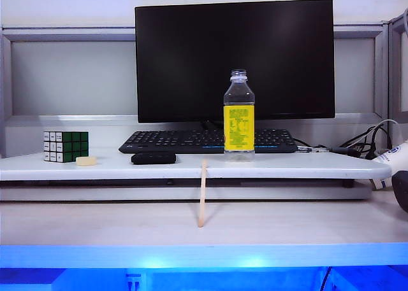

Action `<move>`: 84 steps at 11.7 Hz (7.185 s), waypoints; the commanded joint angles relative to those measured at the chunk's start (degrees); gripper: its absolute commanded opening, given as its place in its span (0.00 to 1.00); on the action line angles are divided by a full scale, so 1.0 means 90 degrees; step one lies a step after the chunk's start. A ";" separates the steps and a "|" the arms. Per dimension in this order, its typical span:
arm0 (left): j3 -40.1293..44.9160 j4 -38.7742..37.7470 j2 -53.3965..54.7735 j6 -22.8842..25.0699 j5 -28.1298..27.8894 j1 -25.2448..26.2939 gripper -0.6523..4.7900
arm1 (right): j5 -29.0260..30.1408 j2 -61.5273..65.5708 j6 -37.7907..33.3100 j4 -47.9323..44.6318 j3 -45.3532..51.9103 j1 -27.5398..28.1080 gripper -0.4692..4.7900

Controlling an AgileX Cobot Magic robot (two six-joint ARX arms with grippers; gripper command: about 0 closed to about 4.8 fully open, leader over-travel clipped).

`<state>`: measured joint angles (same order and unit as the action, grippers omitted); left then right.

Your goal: Grab a stick from the table and stick it in a plastic bottle.

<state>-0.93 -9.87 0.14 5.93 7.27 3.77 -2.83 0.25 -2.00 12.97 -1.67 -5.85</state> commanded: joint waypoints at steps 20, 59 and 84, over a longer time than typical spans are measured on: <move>-0.0027 -0.0007 0.0005 -0.0359 0.1989 -0.0015 0.11 | 0.0986 0.0172 -0.1469 -0.0755 -0.0435 -0.1042 0.08; -0.0041 -0.0039 0.0005 -0.0306 0.2623 -0.0022 0.11 | 0.1955 1.2106 -0.3271 -0.2664 -0.6360 -0.2858 0.07; -0.0039 0.0685 0.0005 -0.0333 0.2623 -0.0024 0.11 | 0.0967 1.0591 0.0117 -0.2395 -0.8643 -0.2756 0.07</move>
<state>-1.10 -4.97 0.14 2.96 30.46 3.49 6.48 95.92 -3.11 -8.49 -78.81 -30.85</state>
